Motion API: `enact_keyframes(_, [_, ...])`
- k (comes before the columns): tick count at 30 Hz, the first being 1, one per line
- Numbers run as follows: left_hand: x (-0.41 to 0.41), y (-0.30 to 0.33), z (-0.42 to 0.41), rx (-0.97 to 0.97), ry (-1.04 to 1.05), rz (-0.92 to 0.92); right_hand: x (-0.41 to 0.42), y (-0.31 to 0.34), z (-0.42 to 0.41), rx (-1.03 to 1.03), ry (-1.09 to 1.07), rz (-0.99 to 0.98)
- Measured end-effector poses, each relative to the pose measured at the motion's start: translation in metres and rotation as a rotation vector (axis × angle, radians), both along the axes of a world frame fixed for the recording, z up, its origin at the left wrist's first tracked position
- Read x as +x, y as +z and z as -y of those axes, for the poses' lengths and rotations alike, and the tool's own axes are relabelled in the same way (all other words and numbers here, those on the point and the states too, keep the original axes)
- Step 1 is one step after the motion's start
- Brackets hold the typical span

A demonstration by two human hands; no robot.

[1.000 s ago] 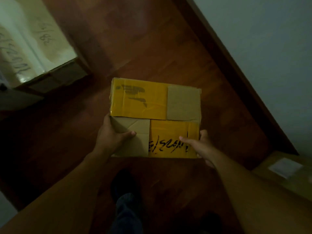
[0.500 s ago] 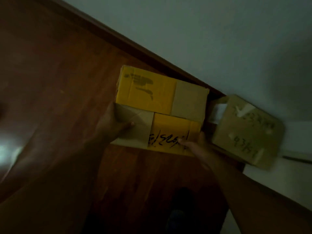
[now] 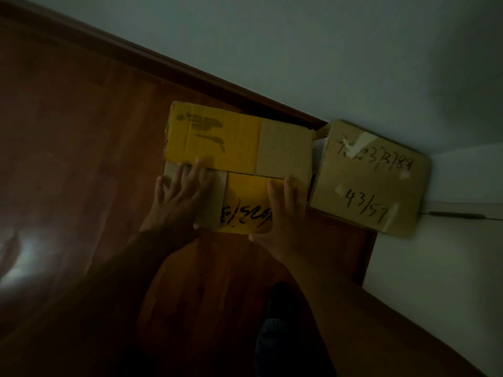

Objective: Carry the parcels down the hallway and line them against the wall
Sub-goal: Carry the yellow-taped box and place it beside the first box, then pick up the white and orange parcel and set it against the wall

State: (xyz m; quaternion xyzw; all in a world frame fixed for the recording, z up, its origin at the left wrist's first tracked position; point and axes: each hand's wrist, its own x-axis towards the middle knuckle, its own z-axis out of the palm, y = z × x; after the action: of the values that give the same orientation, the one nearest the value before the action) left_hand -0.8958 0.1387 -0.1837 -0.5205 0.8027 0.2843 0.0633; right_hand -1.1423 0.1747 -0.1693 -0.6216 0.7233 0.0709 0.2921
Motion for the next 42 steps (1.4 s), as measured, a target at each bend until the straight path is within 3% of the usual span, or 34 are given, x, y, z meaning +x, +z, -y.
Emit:
enact_keyframes(6, [-0.008, 0.012, 0.007, 0.083, -0.036, 0.15, 0.005, -0.004, 0.001, 0.055, 0.048, -0.072])
enact_keyframes(21, [-0.055, 0.016, 0.09, -0.052, -0.147, 0.306, -0.037, -0.001, 0.058, 0.077, -0.015, 0.013])
enact_keyframes(26, [-0.047, 0.018, 0.096, -0.022, -0.137, 0.227, -0.033, 0.007, 0.065, 0.066, -0.072, 0.02])
enact_keyframes(30, [-0.035, 0.033, 0.102, 0.033, -0.06, 0.159, -0.023, 0.031, 0.082, -0.063, -0.081, -0.065])
enact_keyframes(36, [0.039, 0.078, 0.099, -0.009, 0.199, 0.056, 0.059, 0.077, 0.117, -0.092, 0.102, -0.082])
enact_keyframes(42, [0.19, 0.121, 0.047, -0.049, 0.437, 0.081, 0.226, 0.11, 0.114, -0.165, 0.304, -0.018])
